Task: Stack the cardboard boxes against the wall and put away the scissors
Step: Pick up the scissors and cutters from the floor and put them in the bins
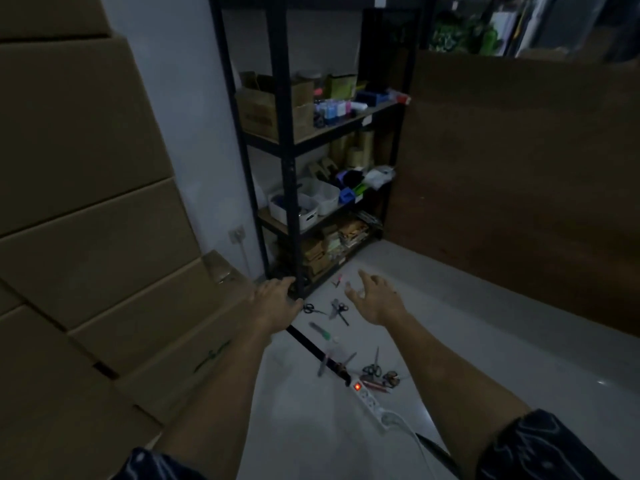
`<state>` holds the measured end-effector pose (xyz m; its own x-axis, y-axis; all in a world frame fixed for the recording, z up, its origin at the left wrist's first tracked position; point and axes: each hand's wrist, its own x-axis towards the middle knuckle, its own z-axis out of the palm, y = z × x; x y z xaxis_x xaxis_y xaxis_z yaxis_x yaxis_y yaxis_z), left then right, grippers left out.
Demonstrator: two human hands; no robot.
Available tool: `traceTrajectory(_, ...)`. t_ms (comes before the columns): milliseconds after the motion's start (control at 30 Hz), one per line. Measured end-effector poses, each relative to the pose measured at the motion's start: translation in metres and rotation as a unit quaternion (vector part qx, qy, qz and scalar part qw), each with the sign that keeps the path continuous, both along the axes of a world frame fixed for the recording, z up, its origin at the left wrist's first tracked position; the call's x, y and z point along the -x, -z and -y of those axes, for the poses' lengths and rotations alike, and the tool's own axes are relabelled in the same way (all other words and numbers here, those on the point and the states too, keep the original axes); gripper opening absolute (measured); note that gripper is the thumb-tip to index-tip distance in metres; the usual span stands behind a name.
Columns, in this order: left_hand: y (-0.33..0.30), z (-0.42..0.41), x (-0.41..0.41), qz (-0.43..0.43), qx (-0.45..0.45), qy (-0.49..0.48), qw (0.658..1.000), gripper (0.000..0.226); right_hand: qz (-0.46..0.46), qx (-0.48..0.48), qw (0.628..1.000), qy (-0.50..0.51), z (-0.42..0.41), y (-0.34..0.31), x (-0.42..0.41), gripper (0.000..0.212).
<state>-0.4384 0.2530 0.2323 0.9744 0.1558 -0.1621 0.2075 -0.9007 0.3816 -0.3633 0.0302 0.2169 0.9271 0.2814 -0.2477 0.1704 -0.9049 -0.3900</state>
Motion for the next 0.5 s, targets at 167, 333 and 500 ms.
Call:
traceTrajectory(167, 0.043, 0.027, -0.065, -0.029, 0.023, -0.005, 0.999, 0.061, -0.016, 0.017, 1.000, -0.004, 0.027, 0.036, -0.058, 0.070)
traceTrajectory(333, 0.093, 0.052, -0.142, -0.066, 0.068, -0.023, 0.995, 0.059, -0.071, 0.064, 0.995, 0.002, 0.057, 0.087, -0.133, 0.073)
traceTrajectory(500, 0.119, 0.075, -0.211, -0.104, 0.077, -0.033, 0.991, 0.059, -0.092, 0.079, 0.993, 0.001, 0.084, 0.108, -0.208, 0.073)
